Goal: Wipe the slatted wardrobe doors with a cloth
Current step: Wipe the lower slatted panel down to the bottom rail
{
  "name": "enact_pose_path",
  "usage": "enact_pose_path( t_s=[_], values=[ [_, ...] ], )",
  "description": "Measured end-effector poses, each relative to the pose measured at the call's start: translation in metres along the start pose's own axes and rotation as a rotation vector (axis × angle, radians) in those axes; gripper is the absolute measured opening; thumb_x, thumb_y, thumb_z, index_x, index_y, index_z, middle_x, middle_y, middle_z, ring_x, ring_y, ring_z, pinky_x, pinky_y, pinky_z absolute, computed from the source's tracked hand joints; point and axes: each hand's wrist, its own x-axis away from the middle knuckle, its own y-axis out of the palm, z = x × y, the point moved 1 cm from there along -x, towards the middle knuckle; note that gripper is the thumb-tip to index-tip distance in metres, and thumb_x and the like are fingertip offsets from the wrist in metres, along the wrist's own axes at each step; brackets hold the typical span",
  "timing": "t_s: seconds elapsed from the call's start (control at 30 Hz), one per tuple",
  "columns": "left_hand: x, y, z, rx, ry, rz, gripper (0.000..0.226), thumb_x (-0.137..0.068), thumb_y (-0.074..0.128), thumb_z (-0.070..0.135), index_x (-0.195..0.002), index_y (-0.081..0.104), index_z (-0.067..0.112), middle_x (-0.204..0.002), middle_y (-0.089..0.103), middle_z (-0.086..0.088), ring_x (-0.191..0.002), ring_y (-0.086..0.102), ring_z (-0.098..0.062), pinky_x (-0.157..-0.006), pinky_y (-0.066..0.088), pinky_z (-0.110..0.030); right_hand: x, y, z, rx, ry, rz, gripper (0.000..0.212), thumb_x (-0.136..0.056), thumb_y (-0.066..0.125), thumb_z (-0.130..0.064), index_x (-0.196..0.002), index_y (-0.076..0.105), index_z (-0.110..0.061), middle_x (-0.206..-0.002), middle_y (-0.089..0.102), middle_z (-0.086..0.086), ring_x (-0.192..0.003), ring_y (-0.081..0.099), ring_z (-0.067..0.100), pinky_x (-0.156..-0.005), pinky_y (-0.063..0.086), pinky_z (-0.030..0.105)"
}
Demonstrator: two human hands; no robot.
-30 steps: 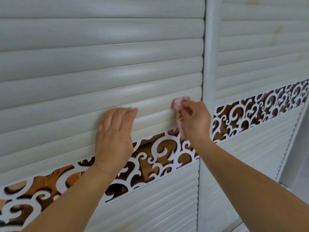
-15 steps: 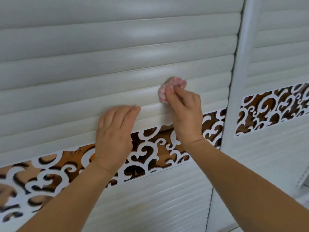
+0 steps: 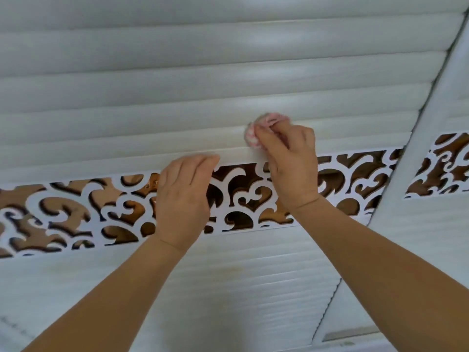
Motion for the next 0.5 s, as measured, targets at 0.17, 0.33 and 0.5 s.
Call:
enact_pose_path(
  t_s=[0.17, 0.33, 0.5],
  values=[
    [0.034, -0.013, -0.021, -0.029, -0.073, -0.038, 0.054, -0.073, 0.033, -0.008, -0.119, 0.058, 0.005, -0.111, 0.062, -0.013, -0.104, 0.05, -0.028, -0.093, 0.035, -0.036, 0.043, 0.021, -0.057, -0.232, -0.105, -0.19, 0.024, -0.079, 0.074, -0.009, -0.103, 0.073, -0.012, -0.102, 0.068, 0.007, -0.097, 0.049, 0.023, -0.081, 0.047, 0.028],
    [0.082, -0.03, -0.05, -0.006, -0.246, -0.124, 0.052, -0.075, 0.03, -0.001, -0.116, 0.06, 0.007, -0.109, 0.061, -0.01, -0.101, 0.05, -0.026, -0.089, 0.037, -0.033, 0.065, 0.002, -0.119, -0.827, 0.351, -0.416, 0.031, -0.101, 0.039, -0.013, -0.12, 0.063, -0.016, -0.088, 0.067, -0.004, -0.076, 0.06, 0.008, -0.076, 0.05, 0.024],
    [0.117, -0.056, -0.079, 0.348, -0.636, -0.204, 0.043, -0.081, 0.033, -0.003, -0.11, 0.061, 0.01, -0.104, 0.061, -0.003, -0.093, 0.055, -0.012, -0.08, 0.038, -0.008, 0.084, 0.004, -0.179, -1.427, 1.196, -0.789, 0.026, -0.1, 0.043, -0.011, -0.117, 0.06, -0.018, -0.11, 0.068, 0.005, -0.104, 0.065, 0.018, -0.088, 0.054, 0.035]
  ],
)
